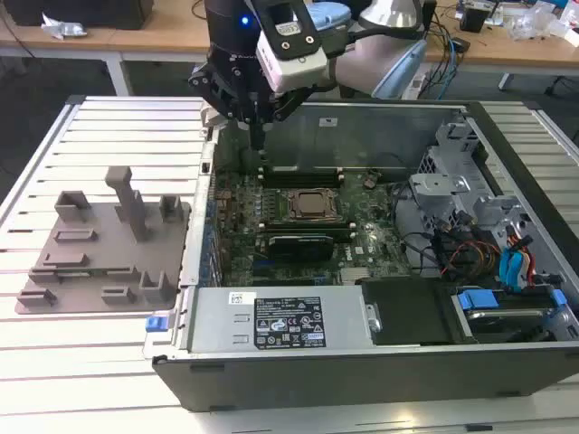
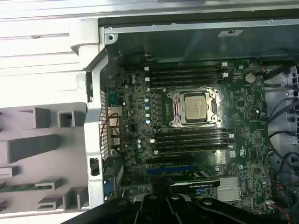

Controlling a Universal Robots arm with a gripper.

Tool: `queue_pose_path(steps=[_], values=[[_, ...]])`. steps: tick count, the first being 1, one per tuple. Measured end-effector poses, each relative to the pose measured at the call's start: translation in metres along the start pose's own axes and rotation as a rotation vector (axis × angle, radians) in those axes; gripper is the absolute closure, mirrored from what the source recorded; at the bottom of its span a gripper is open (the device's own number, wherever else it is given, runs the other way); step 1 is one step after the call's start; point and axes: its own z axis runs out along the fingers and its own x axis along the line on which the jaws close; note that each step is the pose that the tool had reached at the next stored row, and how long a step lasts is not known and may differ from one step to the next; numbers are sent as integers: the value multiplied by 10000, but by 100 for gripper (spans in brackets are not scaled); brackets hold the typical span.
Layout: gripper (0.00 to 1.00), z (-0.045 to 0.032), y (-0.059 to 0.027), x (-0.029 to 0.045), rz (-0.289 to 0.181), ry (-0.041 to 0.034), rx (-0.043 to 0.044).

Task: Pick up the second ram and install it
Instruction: 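Reach for the second ram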

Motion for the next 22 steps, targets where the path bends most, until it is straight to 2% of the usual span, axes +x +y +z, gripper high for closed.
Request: queue_pose_path(steps=[1,2,3,5,7,8,11,12,14,16,18,19,20,22], values=[[90,-2,-6,86,2,-2,2],[90,-6,-16,218,0,-4,2],[90,-8,-23,310,0,-4,1],[90,-11,-31,412,1,-4,1],[90,-16,-45,608,2,-7,1],[90,-17,-49,650,0,-7,1],[90,-23,-65,847,-1,-7,2],[90,-25,-73,955,1,-8,1],[90,-31,-94,1215,0,-8,1],[90,-35,-109,1374,1,-8,1],[90,-39,-124,1511,-1,-7,2],[90,-39,-130,1544,0,-7,2],[90,-41,-148,1645,1,-9,1],[90,-44,-170,1730,-1,-7,2]])
